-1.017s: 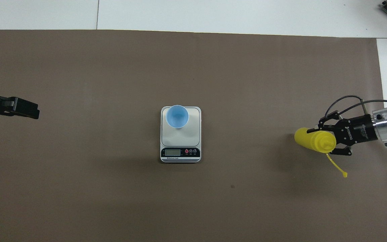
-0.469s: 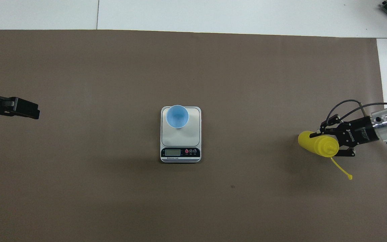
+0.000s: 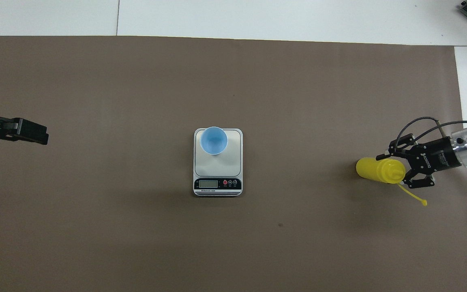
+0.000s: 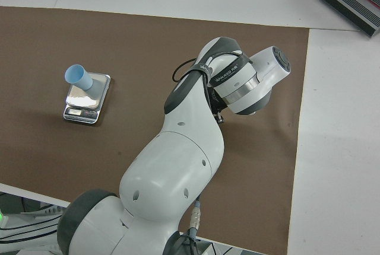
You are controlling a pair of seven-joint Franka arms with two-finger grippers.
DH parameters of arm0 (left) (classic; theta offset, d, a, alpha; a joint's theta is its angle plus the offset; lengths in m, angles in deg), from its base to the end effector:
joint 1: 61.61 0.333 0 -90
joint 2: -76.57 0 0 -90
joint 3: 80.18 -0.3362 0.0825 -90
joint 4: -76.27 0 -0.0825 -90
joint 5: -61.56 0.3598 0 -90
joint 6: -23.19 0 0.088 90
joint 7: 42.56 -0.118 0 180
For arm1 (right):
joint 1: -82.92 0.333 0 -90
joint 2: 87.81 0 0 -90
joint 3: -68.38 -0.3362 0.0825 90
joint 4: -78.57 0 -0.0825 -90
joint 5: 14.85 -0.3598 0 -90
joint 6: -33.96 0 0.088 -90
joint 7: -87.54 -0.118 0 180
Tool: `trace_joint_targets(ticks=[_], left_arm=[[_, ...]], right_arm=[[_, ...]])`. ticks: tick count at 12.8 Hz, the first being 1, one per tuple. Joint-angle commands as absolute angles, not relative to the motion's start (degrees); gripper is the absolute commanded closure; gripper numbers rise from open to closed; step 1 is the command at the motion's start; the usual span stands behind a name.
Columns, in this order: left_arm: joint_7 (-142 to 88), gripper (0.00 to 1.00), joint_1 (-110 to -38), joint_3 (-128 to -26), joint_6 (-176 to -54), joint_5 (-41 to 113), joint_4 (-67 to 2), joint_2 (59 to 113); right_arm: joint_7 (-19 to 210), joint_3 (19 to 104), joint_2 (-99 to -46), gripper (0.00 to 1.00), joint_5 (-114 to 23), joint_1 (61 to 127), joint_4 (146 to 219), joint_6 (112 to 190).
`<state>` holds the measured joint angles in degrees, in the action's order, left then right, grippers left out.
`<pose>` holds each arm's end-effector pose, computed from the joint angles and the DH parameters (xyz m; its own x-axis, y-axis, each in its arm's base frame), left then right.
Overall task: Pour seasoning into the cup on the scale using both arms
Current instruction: 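Lower the yellow bottle onto the table with the right gripper, then open the right gripper and draw it back from the bottle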
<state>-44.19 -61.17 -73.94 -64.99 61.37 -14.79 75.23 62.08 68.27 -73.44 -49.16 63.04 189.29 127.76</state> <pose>0.5161 -0.0536 0.6349 0.9912 -0.1293 -0.0270 -0.1293 -0.9916 0.0015 0.5204 -0.1201 0.3683 0.4579 -0.5775 -0.6759 -0.8652 -0.4643 -0.1895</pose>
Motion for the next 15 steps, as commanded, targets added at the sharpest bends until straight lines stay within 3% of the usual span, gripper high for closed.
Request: trace_joint_targets(ticks=[1, 5, 9, 15], left_arm=[[-44.23, 0.0, -60.9, -73.76, -64.96, 60.77, -16.02, 74.28], [-44.05, 0.0, -60.47, -73.76, -64.35, 60.42, -16.2, 74.02], [-43.44, 0.0, -59.85, -73.85, -64.43, 59.1, -16.98, 73.67], [-43.35, 0.0, -60.02, -73.76, -64.7, 59.45, -16.37, 73.23]], right_arm=[[60.91, 68.12, -75.33, 0.16, -46.76, 63.06, 189.13, 128.53], [61.17, 68.03, -77.09, 0.0, -41.94, 64.46, 188.35, 131.52], [61.7, 66.37, -80.95, 0.0, -33.23, 64.64, 186.85, 132.49], [61.61, 65.92, -87.89, 0.0, -14.35, 76.4, 186.76, 136.09]])
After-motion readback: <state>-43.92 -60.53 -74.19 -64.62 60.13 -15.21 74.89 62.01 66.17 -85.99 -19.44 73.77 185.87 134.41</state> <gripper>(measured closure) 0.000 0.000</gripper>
